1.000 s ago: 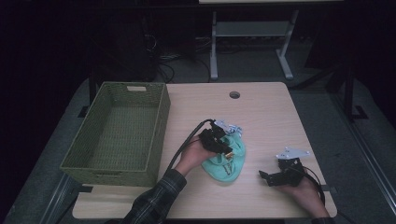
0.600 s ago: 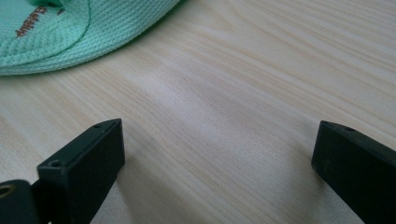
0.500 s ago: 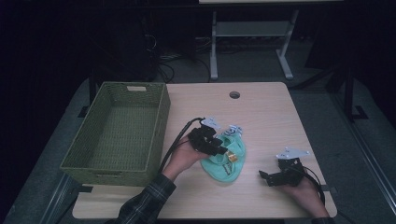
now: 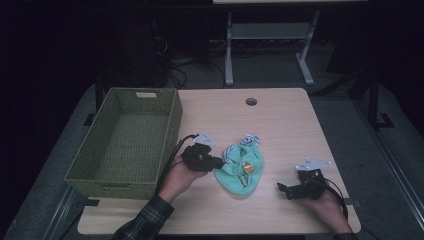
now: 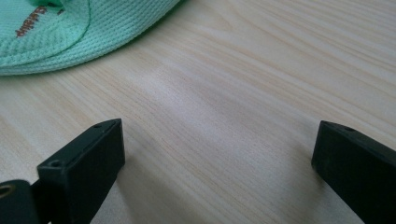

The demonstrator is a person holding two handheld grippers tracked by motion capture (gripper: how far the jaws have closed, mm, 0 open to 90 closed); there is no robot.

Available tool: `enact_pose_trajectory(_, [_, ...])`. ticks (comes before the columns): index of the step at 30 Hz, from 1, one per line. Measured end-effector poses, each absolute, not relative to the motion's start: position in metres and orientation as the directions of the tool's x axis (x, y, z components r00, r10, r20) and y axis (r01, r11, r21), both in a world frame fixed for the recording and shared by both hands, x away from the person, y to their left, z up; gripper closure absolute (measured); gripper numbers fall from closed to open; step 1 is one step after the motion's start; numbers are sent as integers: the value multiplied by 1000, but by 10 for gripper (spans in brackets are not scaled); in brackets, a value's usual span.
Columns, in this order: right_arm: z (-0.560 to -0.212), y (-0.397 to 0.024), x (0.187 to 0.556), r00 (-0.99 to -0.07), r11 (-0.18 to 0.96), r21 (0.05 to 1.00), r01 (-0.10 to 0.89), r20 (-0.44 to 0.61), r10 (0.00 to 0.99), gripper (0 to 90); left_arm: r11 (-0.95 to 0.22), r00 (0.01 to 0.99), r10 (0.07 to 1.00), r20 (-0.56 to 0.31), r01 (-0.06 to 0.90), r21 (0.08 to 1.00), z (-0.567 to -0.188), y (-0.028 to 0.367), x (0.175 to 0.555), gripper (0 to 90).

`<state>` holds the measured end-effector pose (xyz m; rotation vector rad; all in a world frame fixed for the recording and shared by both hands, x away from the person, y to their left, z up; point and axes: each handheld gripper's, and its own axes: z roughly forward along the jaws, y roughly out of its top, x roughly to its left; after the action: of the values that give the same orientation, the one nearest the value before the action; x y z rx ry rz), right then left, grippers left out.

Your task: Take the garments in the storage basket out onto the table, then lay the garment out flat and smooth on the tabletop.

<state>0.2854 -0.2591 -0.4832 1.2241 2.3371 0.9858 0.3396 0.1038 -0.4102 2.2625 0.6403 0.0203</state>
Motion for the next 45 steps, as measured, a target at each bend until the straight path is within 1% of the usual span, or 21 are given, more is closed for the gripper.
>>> enact_pose_trajectory(2, [-483,-259,285,-580,394,705,590,30,814,21,-582,876,449,-174,435,687,-412,105,338,895])
enact_pose_trajectory(4, [-483,-259,285,-581,394,705,590,30,814,21,-587,873,455,-177,443,677,-417,105,335,896])
enact_pose_trajectory(5, [-483,-259,285,-580,394,704,590,31,814,20,-611,875,457,-159,438,659,-421,105,333,897])
enact_pose_trajectory(8, [-483,-259,285,-580,394,704,591,31,814,21,-612,871,467,-150,441,657,-427,105,333,896])
enact_pose_trajectory(10, [-483,-259,286,-580,394,705,590,31,814,21,-633,876,462,-138,435,640,-430,105,335,896])
enact_pose_trajectory(11, [-483,-259,286,-580,394,705,590,31,814,21,-626,868,473,-150,452,635,-433,104,334,896])
enact_pose_trajectory(12, [-483,-259,286,-580,395,704,590,30,814,21,-641,877,458,-146,440,629,-435,104,336,896])
enact_pose_trajectory(14, [-483,-259,285,-580,394,704,590,31,814,21,-639,872,464,-154,451,623,-438,102,335,896])
enact_pose_trajectory(15, [-483,-259,286,-581,395,704,590,31,813,21,-655,875,465,-137,444,611,-442,99,336,896])
enact_pose_trajectory(20, [-481,-261,287,-572,396,692,603,30,820,21,-675,877,468,-108,434,597,-451,96,338,896])
enact_pose_trajectory(26, [-475,-265,291,-563,376,708,598,37,826,28,-689,879,468,-93,429,585,-454,96,340,896])
enact_pose_trajectory(30, [-464,-266,300,-575,361,732,578,52,816,140,-697,881,467,-83,424,579,-455,95,340,897])
enact_pose_trajectory(34, [-457,-263,307,-579,351,741,572,63,813,165,-690,876,474,-94,435,578,-456,95,341,897])
enact_pose_trajectory(35, [-452,-261,313,-589,351,746,566,68,805,202,-691,875,475,-91,435,578,-456,94,341,897])
enact_pose_trajectory(36, [-452,-261,313,-589,351,746,566,68,805,202,-691,875,475,-91,435,578,-456,94,341,897])
enact_pose_trajectory(39, [-445,-252,326,-601,349,754,556,75,796,258,-698,876,475,-79,430,572,-455,93,340,897])
enact_pose_trajectory(45, [-439,-237,348,-629,355,766,536,83,773,415,-700,876,478,-71,429,571,-455,92,339,897])
